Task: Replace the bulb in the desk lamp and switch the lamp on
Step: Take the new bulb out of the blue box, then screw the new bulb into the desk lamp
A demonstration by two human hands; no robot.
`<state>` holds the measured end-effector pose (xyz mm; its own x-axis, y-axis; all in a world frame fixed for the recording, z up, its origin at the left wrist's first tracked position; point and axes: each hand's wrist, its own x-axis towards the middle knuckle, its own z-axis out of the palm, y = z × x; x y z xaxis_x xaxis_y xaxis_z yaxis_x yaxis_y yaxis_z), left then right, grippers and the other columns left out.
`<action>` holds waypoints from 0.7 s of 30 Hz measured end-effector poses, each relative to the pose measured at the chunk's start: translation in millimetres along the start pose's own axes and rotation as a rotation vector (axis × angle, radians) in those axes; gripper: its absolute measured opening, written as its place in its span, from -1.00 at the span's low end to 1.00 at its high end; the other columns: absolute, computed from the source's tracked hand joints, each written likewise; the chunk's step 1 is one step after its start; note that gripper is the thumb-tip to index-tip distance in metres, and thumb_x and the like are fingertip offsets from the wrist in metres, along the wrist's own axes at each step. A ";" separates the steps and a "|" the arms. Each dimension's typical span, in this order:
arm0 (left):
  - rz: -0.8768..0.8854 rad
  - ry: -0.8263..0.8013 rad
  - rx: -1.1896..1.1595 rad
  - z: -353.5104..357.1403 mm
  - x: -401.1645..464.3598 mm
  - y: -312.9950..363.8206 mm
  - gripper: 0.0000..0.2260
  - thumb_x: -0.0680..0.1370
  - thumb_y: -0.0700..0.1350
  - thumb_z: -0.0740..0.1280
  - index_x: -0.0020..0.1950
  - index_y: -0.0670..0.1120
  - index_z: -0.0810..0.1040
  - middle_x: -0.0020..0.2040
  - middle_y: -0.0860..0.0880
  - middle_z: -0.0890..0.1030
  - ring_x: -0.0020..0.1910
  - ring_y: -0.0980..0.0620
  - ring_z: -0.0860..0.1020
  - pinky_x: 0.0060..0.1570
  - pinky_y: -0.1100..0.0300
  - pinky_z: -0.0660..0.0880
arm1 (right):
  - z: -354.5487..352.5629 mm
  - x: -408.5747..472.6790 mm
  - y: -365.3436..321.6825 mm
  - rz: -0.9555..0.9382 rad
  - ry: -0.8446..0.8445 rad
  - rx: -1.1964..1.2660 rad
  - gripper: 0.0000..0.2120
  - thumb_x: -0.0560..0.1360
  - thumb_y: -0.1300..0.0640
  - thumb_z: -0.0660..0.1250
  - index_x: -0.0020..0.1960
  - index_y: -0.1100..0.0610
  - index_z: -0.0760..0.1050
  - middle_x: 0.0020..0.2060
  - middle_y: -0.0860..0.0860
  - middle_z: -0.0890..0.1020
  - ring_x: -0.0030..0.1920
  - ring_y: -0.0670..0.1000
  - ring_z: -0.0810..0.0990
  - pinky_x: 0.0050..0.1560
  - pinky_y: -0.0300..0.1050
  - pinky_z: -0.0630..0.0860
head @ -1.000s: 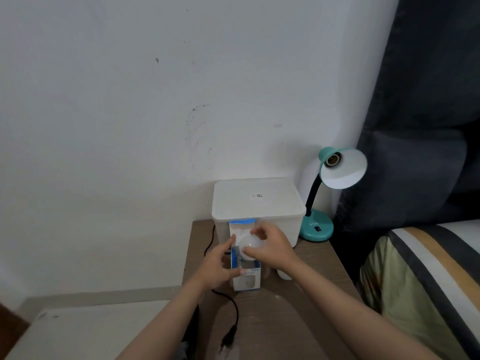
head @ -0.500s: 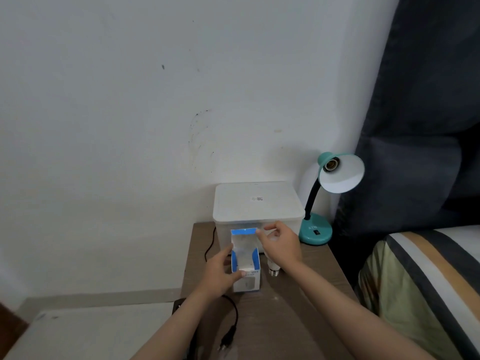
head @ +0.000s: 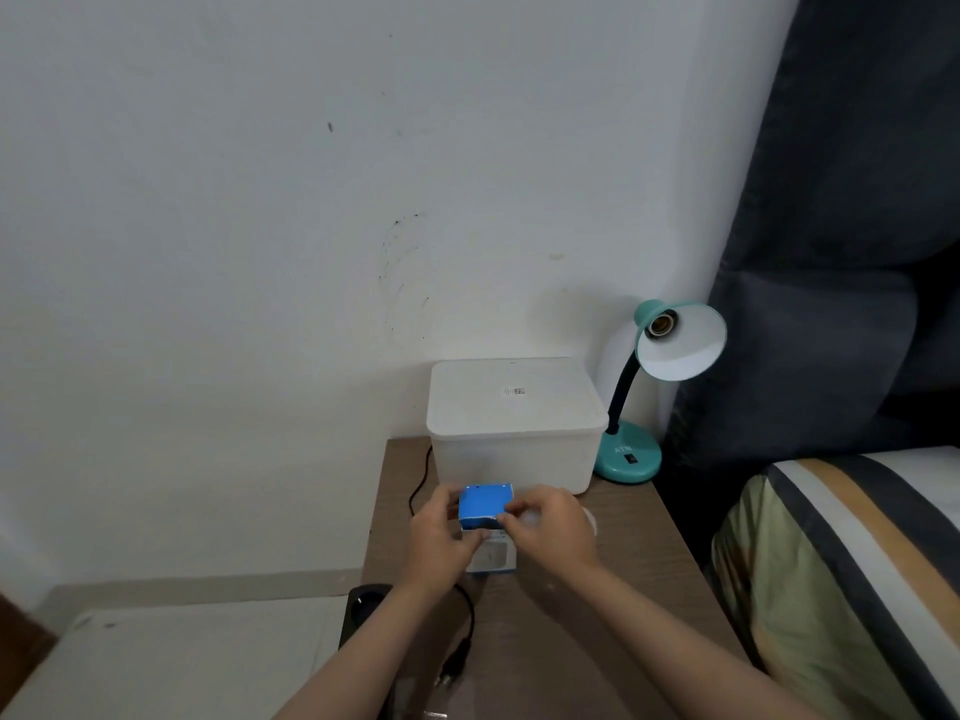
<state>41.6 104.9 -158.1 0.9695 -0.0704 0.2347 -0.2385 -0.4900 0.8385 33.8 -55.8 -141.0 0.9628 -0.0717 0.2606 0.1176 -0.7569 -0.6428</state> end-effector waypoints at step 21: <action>0.094 -0.002 0.216 3.3 1.1 7.3 -0.78 0.44 -0.05 0.42 0.03 -0.08 0.51 0.14 0.01 0.37 0.25 0.06 0.33 0.11 0.25 0.36 | -68.8 1.2 20.9 0.414 -0.141 0.769 -0.69 0.42 0.37 0.32 0.04 0.02 0.52 0.06 0.16 0.51 -0.04 0.12 0.54 -0.16 -0.03 0.58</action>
<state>41.1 98.5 -153.4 0.9439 -0.1259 0.3052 -0.3101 -0.6554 0.6886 20.7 -116.4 -104.5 0.9795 -0.1235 -0.1591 -0.1648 -0.0377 -0.9856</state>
